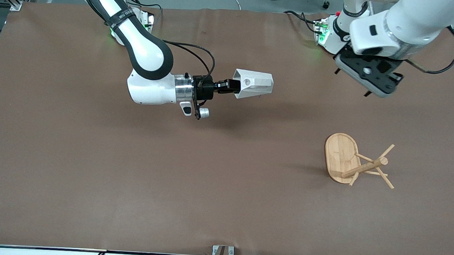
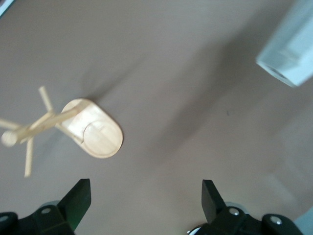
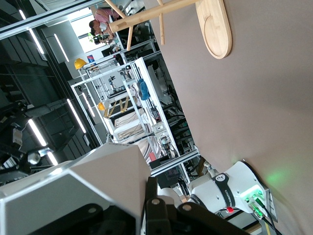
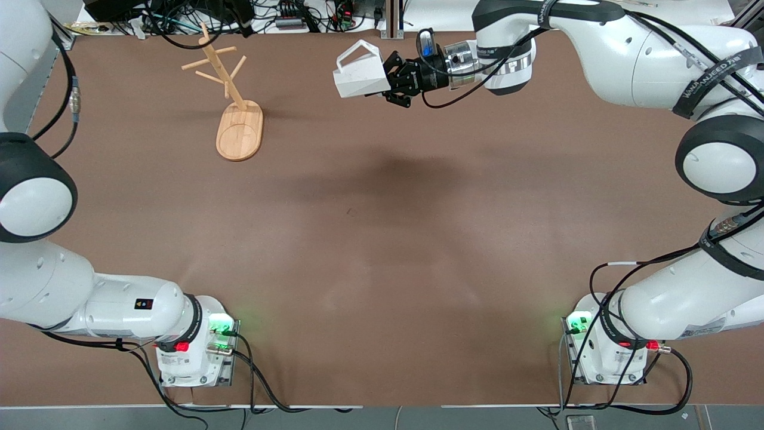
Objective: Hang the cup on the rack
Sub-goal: 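Carry the cup toward the table middle with the right gripper, then reach the left gripper to the cup and grasp it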
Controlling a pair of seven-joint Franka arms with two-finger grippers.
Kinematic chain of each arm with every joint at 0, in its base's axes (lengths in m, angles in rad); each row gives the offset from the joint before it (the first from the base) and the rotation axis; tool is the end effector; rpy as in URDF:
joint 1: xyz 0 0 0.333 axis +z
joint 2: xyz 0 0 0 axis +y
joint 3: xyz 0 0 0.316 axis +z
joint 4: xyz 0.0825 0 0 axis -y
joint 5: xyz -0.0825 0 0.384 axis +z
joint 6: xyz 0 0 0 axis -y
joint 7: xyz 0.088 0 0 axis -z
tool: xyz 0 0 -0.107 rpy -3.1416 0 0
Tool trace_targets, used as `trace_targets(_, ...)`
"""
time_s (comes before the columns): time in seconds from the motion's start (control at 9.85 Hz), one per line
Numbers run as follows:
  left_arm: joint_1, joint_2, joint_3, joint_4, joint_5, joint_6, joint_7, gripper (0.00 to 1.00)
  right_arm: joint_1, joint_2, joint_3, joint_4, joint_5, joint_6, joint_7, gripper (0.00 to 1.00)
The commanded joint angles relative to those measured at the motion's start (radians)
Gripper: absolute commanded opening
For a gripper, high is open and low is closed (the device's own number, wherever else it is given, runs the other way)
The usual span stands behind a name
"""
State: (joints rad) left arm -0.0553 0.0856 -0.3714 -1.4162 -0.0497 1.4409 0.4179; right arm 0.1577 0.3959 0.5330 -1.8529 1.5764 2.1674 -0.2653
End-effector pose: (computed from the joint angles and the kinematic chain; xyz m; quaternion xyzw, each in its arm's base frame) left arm 0.5172 -0.2303 0.6409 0.9101 -0.4115 -0.0276 0.0401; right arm 0.4968 0.4228 0.3728 -0.7571 0.0757 0.1757 0.6247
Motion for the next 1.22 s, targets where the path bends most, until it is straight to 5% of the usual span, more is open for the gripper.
trace_targets(0.0,0.018,0.040,-0.011,-0.020,-0.143,-0.008,0.137,1.00,-0.007,-0.012,0.021,-0.011,0.043,0.000,-0.008,0.01)
trace_targets(0.3,0.009,0.091,-0.012,-0.039,-0.267,-0.002,0.186,0.96,-0.009,-0.015,0.025,-0.011,0.047,0.002,-0.011,0.01)
trace_targets(0.71,-0.003,0.144,-0.118,-0.090,-0.234,0.159,0.197,0.99,-0.012,-0.023,0.042,-0.011,0.056,0.003,-0.032,0.01)
trace_targets(1.12,-0.015,0.157,-0.175,-0.110,-0.222,0.167,0.171,0.99,-0.012,-0.025,0.042,-0.011,0.056,0.003,-0.048,0.01)
